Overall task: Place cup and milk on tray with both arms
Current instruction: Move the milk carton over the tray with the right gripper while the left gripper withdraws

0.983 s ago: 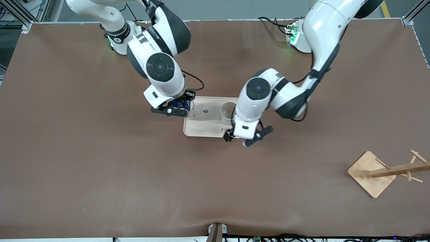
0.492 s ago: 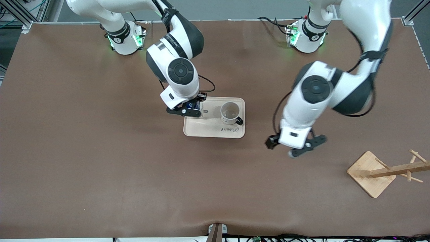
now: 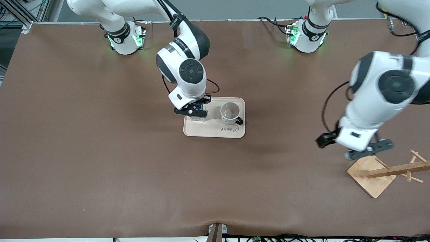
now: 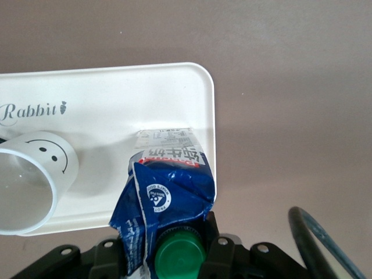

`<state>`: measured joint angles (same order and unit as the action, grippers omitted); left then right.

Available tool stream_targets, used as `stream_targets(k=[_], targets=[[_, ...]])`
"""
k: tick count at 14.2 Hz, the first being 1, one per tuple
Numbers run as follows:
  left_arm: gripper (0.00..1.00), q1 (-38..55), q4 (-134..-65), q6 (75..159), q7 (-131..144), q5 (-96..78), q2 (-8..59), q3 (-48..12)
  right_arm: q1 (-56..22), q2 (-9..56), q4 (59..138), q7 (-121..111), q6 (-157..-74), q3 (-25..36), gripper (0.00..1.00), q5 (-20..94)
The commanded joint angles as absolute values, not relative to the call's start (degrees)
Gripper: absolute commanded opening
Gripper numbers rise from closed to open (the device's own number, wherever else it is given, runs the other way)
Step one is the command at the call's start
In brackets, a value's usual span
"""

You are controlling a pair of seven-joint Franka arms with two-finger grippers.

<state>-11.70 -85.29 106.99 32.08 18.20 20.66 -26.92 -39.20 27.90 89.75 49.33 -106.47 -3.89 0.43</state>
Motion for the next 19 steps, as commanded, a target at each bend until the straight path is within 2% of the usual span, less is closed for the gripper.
stream_targets(k=[1, 4, 5, 11, 14, 17, 19], targets=[[1.0, -15.1, -86.0, 105.2, 25.5, 17.1, 17.7, -27.7, -39.9, 27.8, 90.1, 51.3, -107.0, -3.3, 0.64, -1.6], [1.0, -17.0, -81.7, 100.3, 22.7, 14.9, 17.6, -27.4, -39.8, 27.8, 90.0, 51.4, -107.0, -3.3, 0.88, -1.8], [1.0, -17.1, -80.7, 98.2, 21.5, 14.9, 17.6, -27.2, -39.7, 27.8, 89.9, 51.3, -107.0, -3.3, 1.0, -1.8], [1.0, -20.1, -79.6, 93.9, 16.0, 14.8, 15.5, -27.3, -39.0, 27.6, 88.3, 50.6, -106.4, -3.3, 1.0, -1.7], [1.0, -21.1, -79.6, 92.7, 15.1, 13.9, 14.6, -27.3, -37.6, 27.4, 84.3, 50.1, -105.0, -3.2, 1.0, -1.2], [1.0, -22.4, -79.6, 91.9, 12.5, 13.0, 13.9, -27.3, -33.6, 26.7, 81.3, 46.6, -99.9, -3.3, 1.0, -0.6], [1.0, -22.4, -79.5, 91.4, 12.1, 12.3, 13.7, -27.3, -31.1, 25.8, 75.9, 45.0, -93.9, -3.1, 1.0, -1.0]])
